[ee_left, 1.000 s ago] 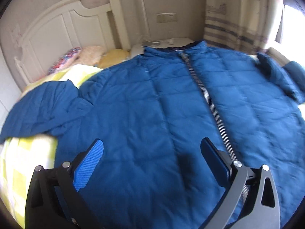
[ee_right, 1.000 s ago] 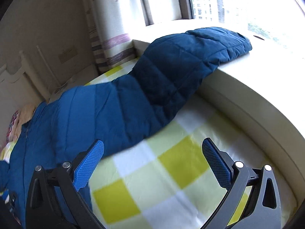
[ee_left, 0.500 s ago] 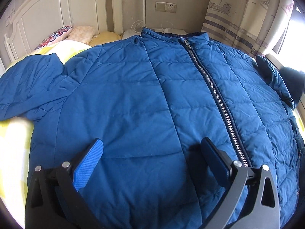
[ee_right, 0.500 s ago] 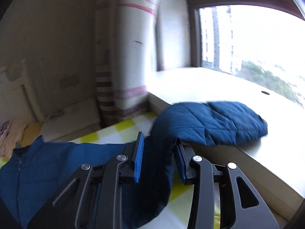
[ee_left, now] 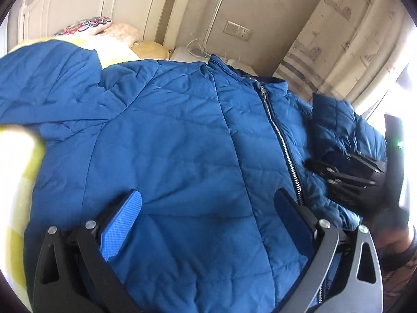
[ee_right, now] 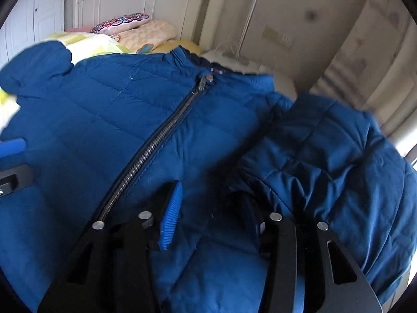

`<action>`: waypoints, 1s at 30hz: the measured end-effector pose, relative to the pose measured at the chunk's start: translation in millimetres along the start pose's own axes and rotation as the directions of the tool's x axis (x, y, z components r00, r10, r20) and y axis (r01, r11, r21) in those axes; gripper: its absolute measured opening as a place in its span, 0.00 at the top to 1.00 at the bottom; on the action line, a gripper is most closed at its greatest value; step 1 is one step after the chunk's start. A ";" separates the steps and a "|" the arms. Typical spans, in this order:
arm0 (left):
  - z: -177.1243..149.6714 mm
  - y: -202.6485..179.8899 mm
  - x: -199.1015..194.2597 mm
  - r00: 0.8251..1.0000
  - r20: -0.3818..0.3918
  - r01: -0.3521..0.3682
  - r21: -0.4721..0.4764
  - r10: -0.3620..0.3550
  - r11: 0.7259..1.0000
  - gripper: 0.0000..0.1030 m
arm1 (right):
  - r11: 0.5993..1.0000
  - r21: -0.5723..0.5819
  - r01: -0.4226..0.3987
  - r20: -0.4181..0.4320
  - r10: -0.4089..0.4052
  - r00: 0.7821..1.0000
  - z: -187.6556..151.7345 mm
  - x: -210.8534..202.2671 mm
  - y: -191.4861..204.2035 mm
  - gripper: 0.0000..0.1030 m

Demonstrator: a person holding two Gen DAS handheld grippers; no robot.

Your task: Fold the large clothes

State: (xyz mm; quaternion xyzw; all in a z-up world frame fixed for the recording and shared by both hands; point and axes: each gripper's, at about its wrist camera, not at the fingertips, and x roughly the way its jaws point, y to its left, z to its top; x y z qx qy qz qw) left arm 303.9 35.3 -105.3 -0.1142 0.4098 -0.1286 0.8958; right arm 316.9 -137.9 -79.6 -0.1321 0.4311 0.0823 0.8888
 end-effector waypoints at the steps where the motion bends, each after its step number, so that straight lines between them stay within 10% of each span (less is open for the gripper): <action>1: 0.3 -0.7 0.0 1.000 -0.001 -0.002 0.001 0.002 1.000 0.02 | 0.998 0.044 -0.052 -0.021 0.053 0.998 -1.8 -6.1 -9.6 0.41; 7: -2.5 2.2 -4.2 1.000 0.009 -0.006 -0.008 0.006 1.000 0.02 | 0.934 0.236 -0.267 0.146 0.237 0.960 -64.4 -97.9 -66.6 0.34; 10: -2.9 0.8 -5.9 1.000 0.017 -0.023 -0.007 0.023 1.000 0.02 | 0.890 0.384 -0.244 0.271 0.144 0.952 -88.7 -121.5 -105.5 0.32; 13: -4.5 -5.3 -8.1 0.999 0.025 -0.031 0.026 0.031 0.999 0.02 | 0.770 0.599 -0.219 0.256 0.075 0.964 -103.7 -105.6 -163.4 0.28; 17: -6.6 -14.9 -11.2 0.998 0.039 -0.046 0.076 0.043 0.996 0.02 | 0.710 0.654 -0.260 0.211 0.158 0.965 -94.3 -60.6 -183.6 0.31; 18: -6.6 -14.0 -10.2 0.998 0.035 -0.047 0.072 0.045 0.996 0.02 | 0.711 0.654 -0.259 0.209 0.159 0.965 -89.1 -57.7 -181.4 0.50; 22: -5.3 -7.6 -7.3 0.999 0.014 -0.037 0.031 0.037 0.999 0.02 | 0.846 0.493 -0.205 0.320 0.043 0.946 -44.0 -92.0 -123.7 0.64; 27: -6.7 -6.5 -7.8 0.999 0.017 -0.032 0.031 0.032 0.999 0.02 | 0.928 0.175 -0.328 0.364 0.249 0.898 42.2 -96.8 -31.3 0.62; 30: -6.9 -1.3 -10.7 1.000 0.024 -0.019 0.004 0.019 1.000 0.02 | 0.905 0.114 -0.409 0.314 0.358 0.879 68.2 -81.8 -2.1 0.36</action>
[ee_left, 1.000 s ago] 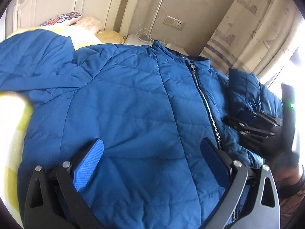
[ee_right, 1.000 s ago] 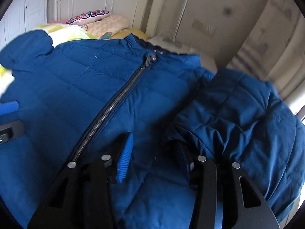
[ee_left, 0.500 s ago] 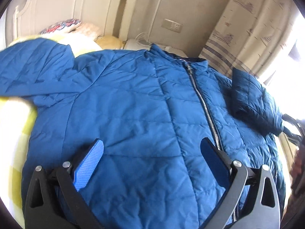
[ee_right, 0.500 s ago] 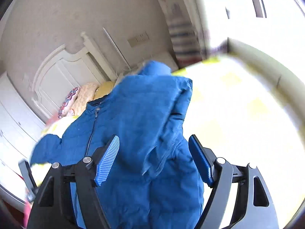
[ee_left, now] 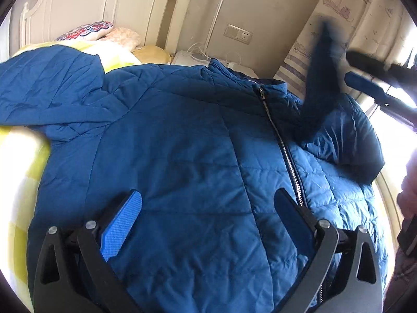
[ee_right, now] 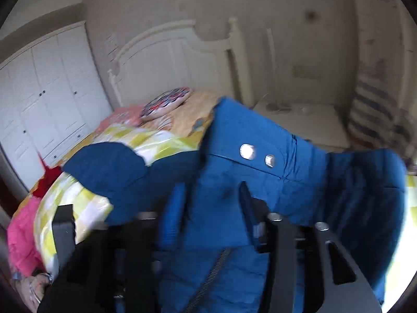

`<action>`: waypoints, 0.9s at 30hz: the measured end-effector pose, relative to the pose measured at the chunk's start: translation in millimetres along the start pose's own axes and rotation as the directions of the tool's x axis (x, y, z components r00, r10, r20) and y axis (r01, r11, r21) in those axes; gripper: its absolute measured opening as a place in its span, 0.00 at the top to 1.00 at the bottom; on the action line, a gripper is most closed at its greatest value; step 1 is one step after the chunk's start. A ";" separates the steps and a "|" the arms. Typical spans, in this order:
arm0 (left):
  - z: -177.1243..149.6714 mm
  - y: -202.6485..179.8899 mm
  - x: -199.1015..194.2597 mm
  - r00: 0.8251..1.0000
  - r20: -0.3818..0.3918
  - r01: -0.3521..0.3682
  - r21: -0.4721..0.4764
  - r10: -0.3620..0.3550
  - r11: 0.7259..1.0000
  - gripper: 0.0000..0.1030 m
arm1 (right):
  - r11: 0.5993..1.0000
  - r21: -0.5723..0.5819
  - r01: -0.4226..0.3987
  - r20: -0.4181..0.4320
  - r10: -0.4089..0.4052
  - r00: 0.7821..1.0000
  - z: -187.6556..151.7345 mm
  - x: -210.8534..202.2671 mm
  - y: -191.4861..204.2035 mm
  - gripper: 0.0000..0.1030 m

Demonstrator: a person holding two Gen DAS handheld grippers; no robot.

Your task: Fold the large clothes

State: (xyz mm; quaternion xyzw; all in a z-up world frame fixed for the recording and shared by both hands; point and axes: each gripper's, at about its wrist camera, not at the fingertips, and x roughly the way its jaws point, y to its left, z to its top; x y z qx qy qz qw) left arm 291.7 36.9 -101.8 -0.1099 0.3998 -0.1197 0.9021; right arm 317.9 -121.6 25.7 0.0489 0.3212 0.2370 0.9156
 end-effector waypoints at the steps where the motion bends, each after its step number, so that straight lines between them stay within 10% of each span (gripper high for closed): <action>1: -0.1 2.0 -0.7 1.000 0.002 0.005 -0.008 -0.005 1.000 0.02 | 1.000 0.012 -0.017 0.012 0.016 1.000 -0.1 -0.3 2.4 0.34; 5: -0.4 4.2 -2.6 1.000 0.006 0.023 -0.021 -0.023 1.000 0.02 | 0.991 0.014 0.133 0.094 -0.134 0.987 -18.7 -27.4 -17.6 0.33; 12: -0.6 2.8 -4.8 0.996 0.007 0.088 -0.039 -0.088 0.995 0.02 | 0.870 0.157 0.467 -0.034 -0.468 0.883 -89.5 -62.2 -94.0 0.34; 18: 32.2 6.3 -2.3 0.983 -0.101 0.132 -0.177 -0.152 0.975 0.03 | 0.830 0.301 0.469 -0.039 -0.481 0.876 -118.7 -75.8 -137.6 0.19; 27: 110.0 -13.1 73.4 0.995 -0.093 -0.045 -0.165 0.030 0.985 0.11 | 0.806 0.421 0.415 0.062 -0.482 0.874 -139.6 -102.9 -148.2 0.16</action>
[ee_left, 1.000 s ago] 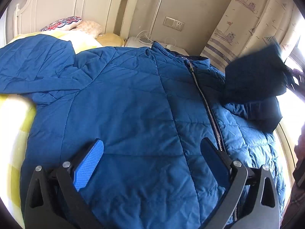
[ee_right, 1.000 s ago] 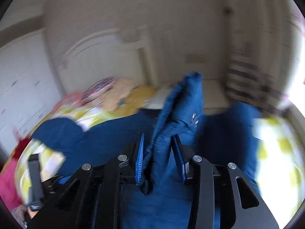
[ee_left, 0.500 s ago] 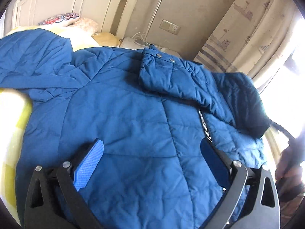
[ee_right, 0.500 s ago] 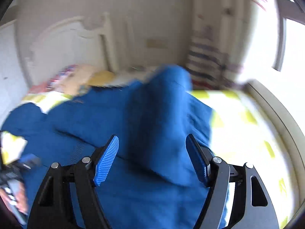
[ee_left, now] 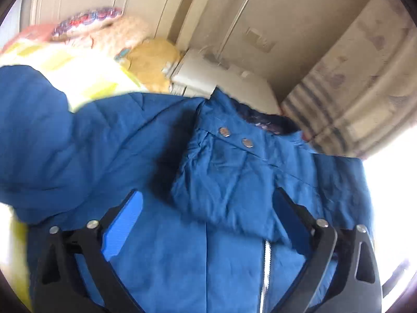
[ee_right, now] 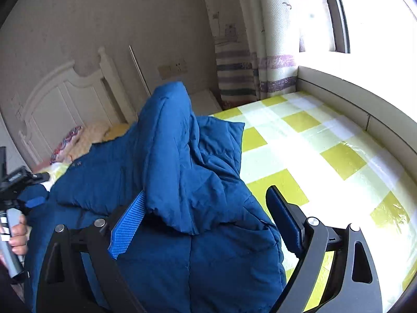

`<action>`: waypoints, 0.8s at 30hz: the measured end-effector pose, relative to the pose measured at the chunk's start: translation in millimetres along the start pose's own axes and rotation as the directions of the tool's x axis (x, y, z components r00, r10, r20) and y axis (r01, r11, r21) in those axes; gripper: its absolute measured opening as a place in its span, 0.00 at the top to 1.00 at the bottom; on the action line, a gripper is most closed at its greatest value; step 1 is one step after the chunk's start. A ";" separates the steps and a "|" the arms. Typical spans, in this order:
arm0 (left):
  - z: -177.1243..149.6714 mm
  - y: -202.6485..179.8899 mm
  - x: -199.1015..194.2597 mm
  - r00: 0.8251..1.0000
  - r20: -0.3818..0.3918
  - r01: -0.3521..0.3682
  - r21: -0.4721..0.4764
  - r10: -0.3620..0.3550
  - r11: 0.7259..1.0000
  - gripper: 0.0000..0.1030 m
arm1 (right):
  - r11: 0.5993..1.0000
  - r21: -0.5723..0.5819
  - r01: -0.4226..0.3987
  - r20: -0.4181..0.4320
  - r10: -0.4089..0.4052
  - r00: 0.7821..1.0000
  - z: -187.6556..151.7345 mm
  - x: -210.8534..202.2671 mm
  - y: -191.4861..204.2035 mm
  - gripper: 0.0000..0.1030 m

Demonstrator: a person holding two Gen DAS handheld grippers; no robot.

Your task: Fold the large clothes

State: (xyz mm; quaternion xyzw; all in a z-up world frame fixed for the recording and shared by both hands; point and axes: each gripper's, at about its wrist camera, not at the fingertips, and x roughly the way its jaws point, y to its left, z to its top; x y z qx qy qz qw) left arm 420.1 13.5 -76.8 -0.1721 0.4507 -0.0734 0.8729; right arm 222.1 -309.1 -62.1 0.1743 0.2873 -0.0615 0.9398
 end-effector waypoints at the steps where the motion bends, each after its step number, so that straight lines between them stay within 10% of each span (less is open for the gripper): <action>1: -0.1 0.7 15.2 0.999 -0.036 -0.008 -0.011 0.008 1.000 0.23 | 1.000 0.021 -0.011 0.017 0.011 1.000 0.4 -2.6 -4.0 0.13; 3: -5.2 -5.5 27.3 0.999 -0.013 -0.032 0.026 0.032 0.999 0.41 | 0.999 0.042 -0.021 0.020 0.020 1.000 0.4 -4.5 -5.4 0.11; 5: -11.5 -21.3 17.6 0.995 0.051 -0.097 0.149 0.090 0.984 0.81 | 0.997 0.069 -0.046 0.026 0.045 0.999 2.1 -4.3 -10.1 0.11; 7: -14.8 -26.0 -1.7 0.995 0.091 -0.064 0.182 0.048 0.981 0.86 | 0.994 0.089 -0.065 0.027 0.063 0.998 3.4 -4.9 -13.1 0.11; 14: -26.7 -13.5 -118.9 0.959 0.271 0.033 0.195 -0.086 0.980 0.88 | 0.988 0.115 -0.100 0.040 0.096 0.995 4.9 -6.7 -21.0 0.10; 20: -29.8 41.4 -109.6 0.973 0.202 -0.154 0.190 0.115 0.970 0.82 | 0.991 0.109 -0.077 0.005 0.077 0.997 3.2 -2.7 -20.7 0.10; 24: -48.1 59.3 -89.7 0.981 0.121 -0.179 0.253 0.153 0.951 0.51 | 0.989 0.138 -0.045 0.002 0.045 0.999 1.4 -2.6 -27.6 0.10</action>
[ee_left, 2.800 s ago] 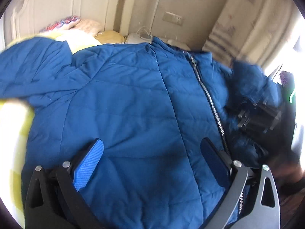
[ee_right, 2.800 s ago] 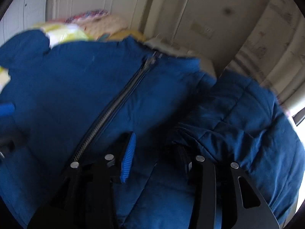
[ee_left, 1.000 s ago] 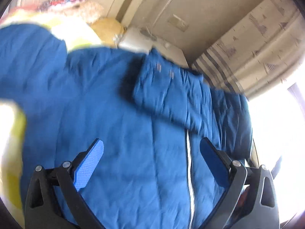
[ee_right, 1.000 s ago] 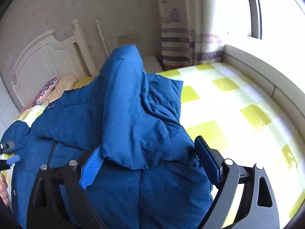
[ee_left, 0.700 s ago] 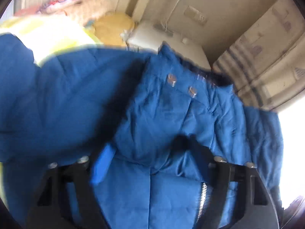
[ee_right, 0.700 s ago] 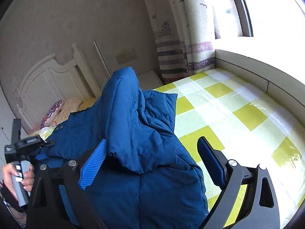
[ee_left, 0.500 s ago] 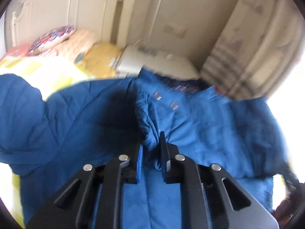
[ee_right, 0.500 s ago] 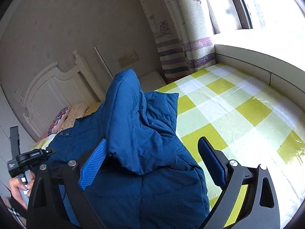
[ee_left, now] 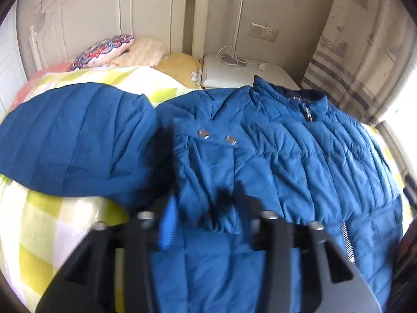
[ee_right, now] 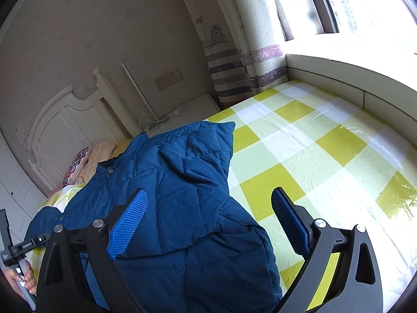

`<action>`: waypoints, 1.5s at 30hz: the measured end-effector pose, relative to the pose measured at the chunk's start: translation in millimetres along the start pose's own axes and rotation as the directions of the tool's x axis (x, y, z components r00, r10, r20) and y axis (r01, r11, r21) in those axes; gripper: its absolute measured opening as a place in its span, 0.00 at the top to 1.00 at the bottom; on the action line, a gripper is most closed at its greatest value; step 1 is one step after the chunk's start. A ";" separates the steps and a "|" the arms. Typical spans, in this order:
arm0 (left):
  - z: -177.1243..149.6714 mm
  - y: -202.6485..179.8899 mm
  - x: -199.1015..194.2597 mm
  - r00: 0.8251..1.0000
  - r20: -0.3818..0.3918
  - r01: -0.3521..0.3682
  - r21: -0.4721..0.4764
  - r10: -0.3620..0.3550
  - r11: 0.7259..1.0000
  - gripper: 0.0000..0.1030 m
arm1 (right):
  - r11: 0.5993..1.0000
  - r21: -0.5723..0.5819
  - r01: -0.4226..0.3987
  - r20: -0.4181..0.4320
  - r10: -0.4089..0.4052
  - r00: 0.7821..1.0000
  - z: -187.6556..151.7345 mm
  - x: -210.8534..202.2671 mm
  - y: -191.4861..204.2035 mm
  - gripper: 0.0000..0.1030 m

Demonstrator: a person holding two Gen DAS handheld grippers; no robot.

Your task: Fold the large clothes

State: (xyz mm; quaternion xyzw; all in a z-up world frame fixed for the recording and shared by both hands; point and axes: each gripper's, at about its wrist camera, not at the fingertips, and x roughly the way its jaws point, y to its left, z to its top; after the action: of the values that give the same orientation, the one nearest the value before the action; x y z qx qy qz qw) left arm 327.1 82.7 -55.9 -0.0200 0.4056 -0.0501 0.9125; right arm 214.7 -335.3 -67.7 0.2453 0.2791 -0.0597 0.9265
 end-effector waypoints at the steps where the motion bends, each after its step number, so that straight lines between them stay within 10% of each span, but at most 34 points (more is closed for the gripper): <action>1: -2.7 -1.0 -9.1 0.999 0.045 -0.021 0.007 0.021 1.000 0.42 | 1.000 0.007 0.008 -0.003 -0.008 1.000 -0.2 0.5 -1.3 0.10; 6: 7.8 -5.5 -59.0 0.931 0.322 -0.144 -0.113 0.173 0.983 0.16 | 1.000 0.011 0.028 0.008 -0.028 1.000 0.1 -1.2 -3.1 0.16; 12: 14.4 -48.9 -4.7 0.981 0.154 -0.137 0.095 0.122 0.986 0.17 | 0.970 -0.242 0.024 0.040 -0.015 0.999 3.1 -8.4 54.7 0.19; 18: -5.2 -43.0 50.1 0.997 -0.006 -0.070 0.108 0.071 0.992 0.16 | 0.833 -0.550 -0.053 -0.291 -0.131 0.948 -27.9 59.1 103.8 0.19; 27: -8.3 -48.4 66.2 0.995 -0.044 -0.087 0.150 0.095 0.985 0.02 | 0.929 -0.358 -0.096 -0.218 0.017 0.976 63.0 77.6 108.2 0.19; 33: -8.3 -47.4 67.4 0.994 -0.051 -0.086 0.147 0.094 0.985 0.02 | 0.909 -0.414 0.057 -0.302 -0.197 0.933 55.7 168.8 104.1 0.13; 38: -7.5 -46.2 69.7 0.994 -0.056 -0.080 0.143 0.089 0.986 0.02 | 0.932 -0.361 0.034 -0.252 -0.133 0.959 57.1 135.5 119.5 0.12; 45: -8.1 -45.9 69.1 0.995 -0.055 -0.074 0.139 0.082 0.988 0.02 | 0.765 -0.642 -0.054 -0.269 -0.159 0.950 -11.2 138.5 168.2 0.05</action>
State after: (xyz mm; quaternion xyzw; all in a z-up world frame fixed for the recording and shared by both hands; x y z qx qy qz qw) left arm 363.7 29.7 -108.7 0.0598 0.4293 -0.0427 0.9002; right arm 366.8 -179.4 -80.6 -0.0880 0.4299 0.0522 0.8971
